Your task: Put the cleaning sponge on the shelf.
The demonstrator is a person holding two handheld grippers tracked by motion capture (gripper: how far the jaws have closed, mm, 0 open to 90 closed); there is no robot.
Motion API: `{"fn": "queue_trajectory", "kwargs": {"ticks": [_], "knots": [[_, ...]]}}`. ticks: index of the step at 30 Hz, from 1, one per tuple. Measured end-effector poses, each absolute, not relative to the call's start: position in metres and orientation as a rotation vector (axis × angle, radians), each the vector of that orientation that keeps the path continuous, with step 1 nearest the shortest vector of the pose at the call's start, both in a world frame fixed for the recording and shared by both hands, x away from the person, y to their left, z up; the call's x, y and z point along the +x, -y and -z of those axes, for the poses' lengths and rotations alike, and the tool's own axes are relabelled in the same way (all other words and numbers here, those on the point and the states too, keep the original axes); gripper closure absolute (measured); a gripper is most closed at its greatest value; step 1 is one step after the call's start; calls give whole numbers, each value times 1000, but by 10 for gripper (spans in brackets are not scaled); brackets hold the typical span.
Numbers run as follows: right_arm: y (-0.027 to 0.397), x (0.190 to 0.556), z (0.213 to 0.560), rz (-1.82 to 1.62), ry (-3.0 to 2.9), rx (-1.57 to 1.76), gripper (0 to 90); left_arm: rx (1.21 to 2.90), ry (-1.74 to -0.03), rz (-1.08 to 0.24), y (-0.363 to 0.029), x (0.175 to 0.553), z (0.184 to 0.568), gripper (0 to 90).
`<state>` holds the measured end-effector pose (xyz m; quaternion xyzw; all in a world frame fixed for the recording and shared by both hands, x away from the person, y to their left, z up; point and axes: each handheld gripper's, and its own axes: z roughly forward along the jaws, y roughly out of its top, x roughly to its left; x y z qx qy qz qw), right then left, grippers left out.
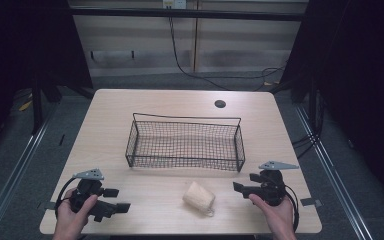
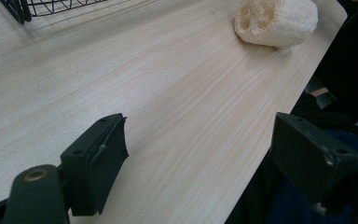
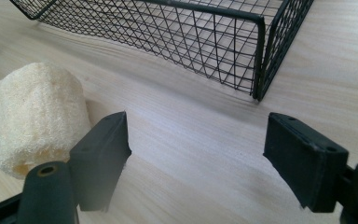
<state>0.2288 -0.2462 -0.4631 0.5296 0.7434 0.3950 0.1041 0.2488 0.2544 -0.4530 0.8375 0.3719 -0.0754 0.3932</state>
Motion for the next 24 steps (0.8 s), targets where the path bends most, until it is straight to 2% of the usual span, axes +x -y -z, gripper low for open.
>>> {"fn": "queue_trajectory", "kwargs": {"ticks": [8, 12, 24], "knots": [[248, 229, 460, -1205, -2206, 1588, 225, 2131, -943, 193, -254, 248, 453, 183], [246, 229, 457, -1176, -2240, 1593, 276, 2131, -945, 194, -254, 248, 453, 184], [241, 231, 441, -1106, -2331, 1642, 296, 2127, -946, 191, -254, 248, 453, 184]]}}
